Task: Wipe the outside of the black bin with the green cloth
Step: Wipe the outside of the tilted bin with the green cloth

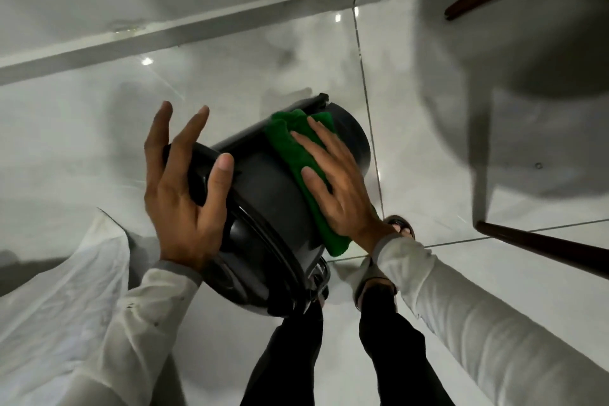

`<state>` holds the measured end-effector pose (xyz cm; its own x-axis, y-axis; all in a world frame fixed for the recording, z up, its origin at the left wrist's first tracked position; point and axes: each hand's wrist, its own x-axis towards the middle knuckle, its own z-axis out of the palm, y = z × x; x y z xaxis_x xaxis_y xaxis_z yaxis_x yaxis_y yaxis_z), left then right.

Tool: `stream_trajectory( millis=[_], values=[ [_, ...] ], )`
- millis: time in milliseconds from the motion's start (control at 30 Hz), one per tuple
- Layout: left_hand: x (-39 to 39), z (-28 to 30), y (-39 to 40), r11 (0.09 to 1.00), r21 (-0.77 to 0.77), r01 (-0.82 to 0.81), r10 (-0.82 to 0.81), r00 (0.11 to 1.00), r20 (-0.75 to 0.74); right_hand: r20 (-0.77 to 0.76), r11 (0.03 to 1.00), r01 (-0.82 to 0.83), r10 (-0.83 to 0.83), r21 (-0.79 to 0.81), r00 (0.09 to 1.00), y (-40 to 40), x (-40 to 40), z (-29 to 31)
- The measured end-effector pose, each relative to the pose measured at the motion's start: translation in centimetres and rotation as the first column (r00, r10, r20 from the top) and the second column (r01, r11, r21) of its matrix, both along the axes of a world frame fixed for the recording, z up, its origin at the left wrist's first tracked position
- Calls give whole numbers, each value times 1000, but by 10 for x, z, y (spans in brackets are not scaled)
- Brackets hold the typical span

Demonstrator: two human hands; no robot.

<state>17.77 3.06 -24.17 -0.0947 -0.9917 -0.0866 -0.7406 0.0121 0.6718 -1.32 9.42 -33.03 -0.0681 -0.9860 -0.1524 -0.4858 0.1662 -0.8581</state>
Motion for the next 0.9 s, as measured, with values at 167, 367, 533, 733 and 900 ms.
stream_trajectory(
  millis=[167, 367, 533, 733, 900],
  values=[
    [-7, 0, 10, 997, -43, 58, -57, 998, 18, 75, 913, 245, -283, 327, 956, -23, -31, -34],
    [-47, 3, 2, 997, -66, 35, -28, 995, 99, 222, 756, 316, -515, 574, 828, -50, -55, -32],
    [-45, 2, 7, 994, -75, 78, -68, 989, 129, 358, 852, 235, -426, 468, 831, -28, -28, 21],
    [-48, 0, 3, 987, -95, 128, -112, 981, 161, 426, 985, 47, -114, 165, 898, 7, 3, 67],
    [-50, 5, 6, 989, -71, 132, -119, 979, 163, 339, 960, 143, -221, 240, 914, 2, -9, 34]
  ],
)
